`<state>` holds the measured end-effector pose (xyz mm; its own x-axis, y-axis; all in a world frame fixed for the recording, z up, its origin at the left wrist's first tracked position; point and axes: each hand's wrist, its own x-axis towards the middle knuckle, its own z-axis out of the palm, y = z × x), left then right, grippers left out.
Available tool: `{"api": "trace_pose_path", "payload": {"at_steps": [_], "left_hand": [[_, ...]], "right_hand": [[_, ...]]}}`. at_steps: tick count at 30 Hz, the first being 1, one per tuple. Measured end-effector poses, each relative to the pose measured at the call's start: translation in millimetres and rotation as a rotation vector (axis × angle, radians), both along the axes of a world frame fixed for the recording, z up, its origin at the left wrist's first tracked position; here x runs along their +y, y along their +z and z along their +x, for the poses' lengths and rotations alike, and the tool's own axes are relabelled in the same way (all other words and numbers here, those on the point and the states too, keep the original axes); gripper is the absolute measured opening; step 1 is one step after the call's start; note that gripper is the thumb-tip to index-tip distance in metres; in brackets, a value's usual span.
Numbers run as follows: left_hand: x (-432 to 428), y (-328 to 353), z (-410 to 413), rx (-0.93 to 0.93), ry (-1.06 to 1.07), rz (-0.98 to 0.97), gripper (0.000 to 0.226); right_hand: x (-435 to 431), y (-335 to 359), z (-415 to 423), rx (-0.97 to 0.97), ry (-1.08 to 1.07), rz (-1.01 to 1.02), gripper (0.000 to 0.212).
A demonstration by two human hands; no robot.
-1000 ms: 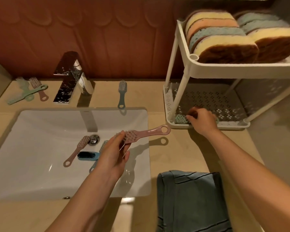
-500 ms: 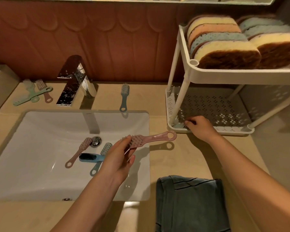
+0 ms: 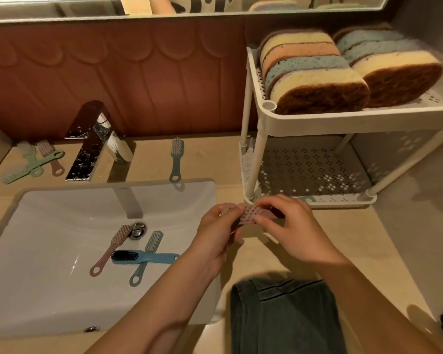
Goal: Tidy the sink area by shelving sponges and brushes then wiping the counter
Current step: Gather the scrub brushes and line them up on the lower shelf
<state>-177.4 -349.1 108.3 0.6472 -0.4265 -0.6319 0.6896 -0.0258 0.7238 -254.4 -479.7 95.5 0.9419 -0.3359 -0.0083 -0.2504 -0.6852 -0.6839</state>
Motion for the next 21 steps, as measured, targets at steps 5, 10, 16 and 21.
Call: {"api": "trace_pose_path", "payload": {"at_steps": [5, 10, 16, 21], "left_hand": [[-25, 5, 15, -0.302, -0.192, 0.207, 0.024], [-50, 0, 37, -1.087, -0.386, 0.435, 0.032], [-51, -17, 45, -1.437, -0.37, 0.573, 0.025], [-52, -22, 44, -1.521, -0.353, 0.571, 0.027]], "right_hand": [[-33, -7, -9, -0.053, -0.142, 0.038, 0.023], [-68, -24, -1, 0.046, -0.355, -0.03, 0.02], [-83, -39, 31, 0.167, -0.385, -0.148, 0.027], [-88, -57, 53, 0.21, -0.307, -0.068, 0.027]]}}
